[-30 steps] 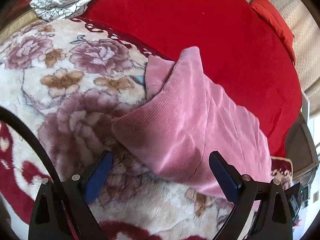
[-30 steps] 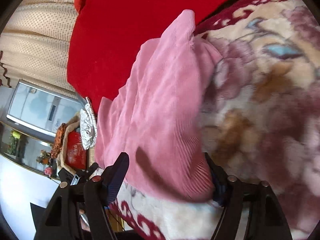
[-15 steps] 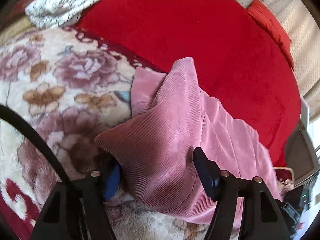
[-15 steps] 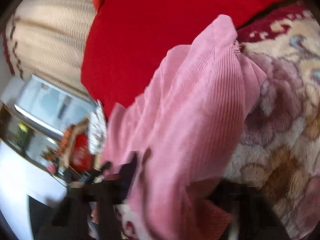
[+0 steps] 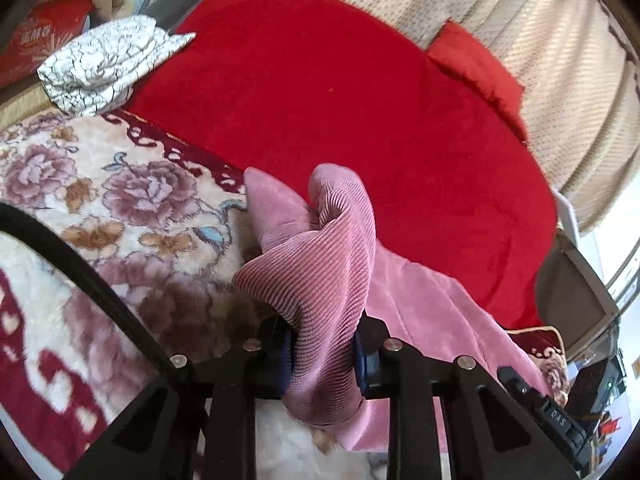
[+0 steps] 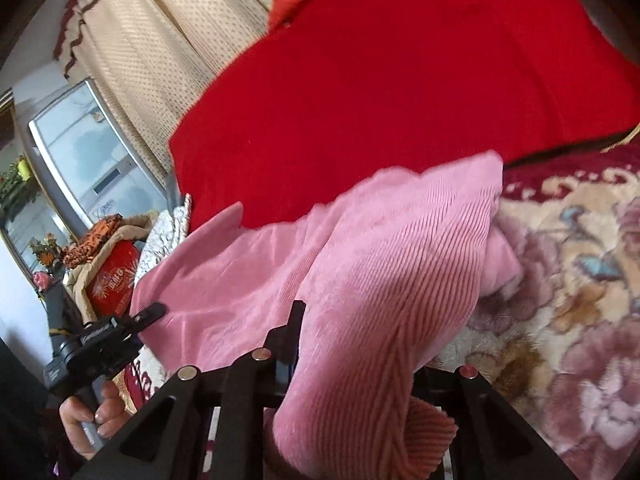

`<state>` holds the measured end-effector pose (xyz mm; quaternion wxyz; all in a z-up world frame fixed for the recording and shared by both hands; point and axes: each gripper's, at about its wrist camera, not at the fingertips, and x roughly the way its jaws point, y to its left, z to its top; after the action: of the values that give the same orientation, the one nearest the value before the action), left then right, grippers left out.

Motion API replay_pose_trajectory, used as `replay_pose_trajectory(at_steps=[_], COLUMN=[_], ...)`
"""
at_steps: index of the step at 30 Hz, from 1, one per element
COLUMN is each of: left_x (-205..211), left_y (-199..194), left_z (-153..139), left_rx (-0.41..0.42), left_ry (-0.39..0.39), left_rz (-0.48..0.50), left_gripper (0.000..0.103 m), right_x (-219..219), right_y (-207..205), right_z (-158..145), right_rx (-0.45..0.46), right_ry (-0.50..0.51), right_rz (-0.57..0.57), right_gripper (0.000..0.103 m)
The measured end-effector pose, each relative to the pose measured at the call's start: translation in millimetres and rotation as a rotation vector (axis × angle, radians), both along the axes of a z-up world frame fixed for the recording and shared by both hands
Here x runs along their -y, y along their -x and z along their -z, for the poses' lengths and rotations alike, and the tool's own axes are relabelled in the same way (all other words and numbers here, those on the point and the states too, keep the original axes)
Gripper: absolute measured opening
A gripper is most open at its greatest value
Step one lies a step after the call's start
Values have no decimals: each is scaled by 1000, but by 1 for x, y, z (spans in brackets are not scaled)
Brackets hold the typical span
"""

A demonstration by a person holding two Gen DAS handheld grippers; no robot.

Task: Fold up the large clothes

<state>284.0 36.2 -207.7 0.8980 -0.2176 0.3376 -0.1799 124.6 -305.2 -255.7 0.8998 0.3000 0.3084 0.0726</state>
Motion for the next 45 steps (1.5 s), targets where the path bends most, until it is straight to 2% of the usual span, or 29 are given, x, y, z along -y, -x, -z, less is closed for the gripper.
replay_pose_trajectory(at_steps=[5, 8, 9, 10, 12, 15, 17, 18, 22, 23, 26, 28, 30, 32, 35, 39, 42, 45], left_x=[-7, -10, -11, -12, -20, -35, -48, -52, -54, -49, -23, 7, 27, 43, 61, 63, 61, 54], left_y=[39, 46, 45, 43, 42, 46, 53, 58, 62, 58, 43, 27, 15, 3, -21, -48, -55, -66], left_z=[12, 38, 45, 50, 52, 44, 33, 28, -13, -23, -44, -48, -44, -36, -18, 11, 25, 42], left_rx=[-33, -139, -174, -200, -240, -250, -242, -233, -133, -103, -33, -5, -24, -33, -70, -132, -156, -215], left_ry=[-11, -35, -50, -62, -74, -69, -88, -103, -232, -243, -271, -325, -369, -372, -431, -454, -478, -485], left_rz=[12, 19, 16, 16, 0, -15, -36, -46, -81, -78, -53, -20, -9, 2, -28, -54, -85, -108], left_gripper=[25, 27, 31, 39, 50, 55, 55, 55, 55, 56, 62, 65, 65, 65, 65, 65, 65, 65], right_x=[3, 4, 3, 3, 8, 26, 41, 47, 70, 75, 74, 64, 48, 38, 23, 15, 12, 13], right_y=[36, 53, 53, 52, 49, 52, 63, 70, 89, 89, 73, 51, 30, 13, -7, -28, -43, -56], right_z=[-12, 5, 11, 18, 24, 21, 16, 12, -14, -24, -43, -51, -53, -51, -47, -37, -26, -16], right_rx=[-7, -76, -116, -153, -200, -251, -251, -247, -201, -179, -152, -141, -149, -156, -156, -163, -182, -210], right_ry=[17, 23, 27, 23, -21, -95, -135, -121, -24, 11, 62, 101, 161, 175, 202, 211, 219, 230], right_rz=[-15, -39, -49, -52, -63, -30, 0, 21, 79, 95, 94, 61, 34, 1, -27, -47, -51, -43], right_gripper=[22, 22, 22, 23, 27, 41, 66, 67, 67, 67, 66, 65, 62, 58, 58, 57, 57, 57])
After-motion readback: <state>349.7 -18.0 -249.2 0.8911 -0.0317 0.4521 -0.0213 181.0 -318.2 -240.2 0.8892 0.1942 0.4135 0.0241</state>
